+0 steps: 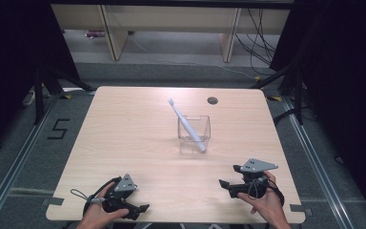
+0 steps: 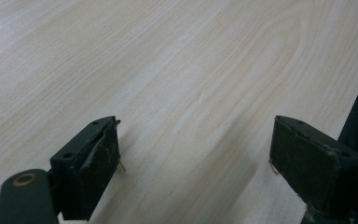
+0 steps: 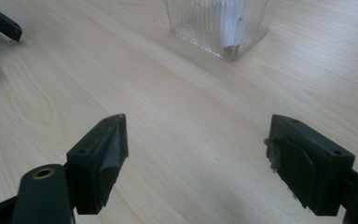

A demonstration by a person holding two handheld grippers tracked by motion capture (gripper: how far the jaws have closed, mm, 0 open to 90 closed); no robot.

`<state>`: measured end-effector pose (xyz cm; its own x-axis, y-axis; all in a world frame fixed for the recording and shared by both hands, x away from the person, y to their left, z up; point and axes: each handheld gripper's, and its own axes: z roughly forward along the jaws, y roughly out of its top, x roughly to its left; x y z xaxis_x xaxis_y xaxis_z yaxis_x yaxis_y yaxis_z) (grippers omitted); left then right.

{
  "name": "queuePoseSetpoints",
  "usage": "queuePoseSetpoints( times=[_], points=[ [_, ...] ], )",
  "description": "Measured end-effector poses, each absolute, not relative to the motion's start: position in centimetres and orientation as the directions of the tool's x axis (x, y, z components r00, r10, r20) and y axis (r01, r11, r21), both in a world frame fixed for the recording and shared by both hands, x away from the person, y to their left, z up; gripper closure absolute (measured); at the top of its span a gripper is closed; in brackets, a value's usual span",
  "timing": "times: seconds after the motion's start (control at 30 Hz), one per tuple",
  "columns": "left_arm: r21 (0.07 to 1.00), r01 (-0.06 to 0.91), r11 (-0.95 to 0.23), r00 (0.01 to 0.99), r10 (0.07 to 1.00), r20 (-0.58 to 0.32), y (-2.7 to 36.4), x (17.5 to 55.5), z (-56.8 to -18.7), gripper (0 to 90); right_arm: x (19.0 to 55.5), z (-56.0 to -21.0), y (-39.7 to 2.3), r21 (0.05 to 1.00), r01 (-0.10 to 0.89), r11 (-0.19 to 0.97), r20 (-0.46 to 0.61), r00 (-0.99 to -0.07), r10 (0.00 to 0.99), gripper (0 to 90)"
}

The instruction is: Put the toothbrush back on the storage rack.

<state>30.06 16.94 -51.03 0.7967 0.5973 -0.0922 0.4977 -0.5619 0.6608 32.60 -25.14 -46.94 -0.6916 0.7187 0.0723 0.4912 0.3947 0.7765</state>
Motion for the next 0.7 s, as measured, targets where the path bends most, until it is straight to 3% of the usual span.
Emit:
queuePoseSetpoints(
  times=[0.37,0.4,0.5,0.7],
  points=[
    [0.665,0.499,-0.556,0.796,0.598,-0.097,17.0,30.0,-51.0,15.1,31.5,-47.6,-25.4,0.756,0.538,0.372,0.117,-0.671,0.732,19.7],
    [0.66,0.497,-0.563,0.799,0.594,-0.095,17.0,30.1,-50.9,15.1,31.7,-47.6,-25.7,0.763,0.505,0.404,0.077,-0.691,0.718,19.7],
    [0.661,0.501,-0.559,0.796,0.597,-0.098,17.0,30.1,-51.0,15.1,31.2,-47.6,-25.7,0.755,0.536,0.378,0.134,-0.69,0.711,19.8],
    [0.664,0.498,-0.557,0.795,0.599,-0.094,17.0,30.0,-51.0,15.1,30.8,-47.9,-26.3,0.753,0.528,0.392,0.107,-0.687,0.719,19.0]
  ],
)
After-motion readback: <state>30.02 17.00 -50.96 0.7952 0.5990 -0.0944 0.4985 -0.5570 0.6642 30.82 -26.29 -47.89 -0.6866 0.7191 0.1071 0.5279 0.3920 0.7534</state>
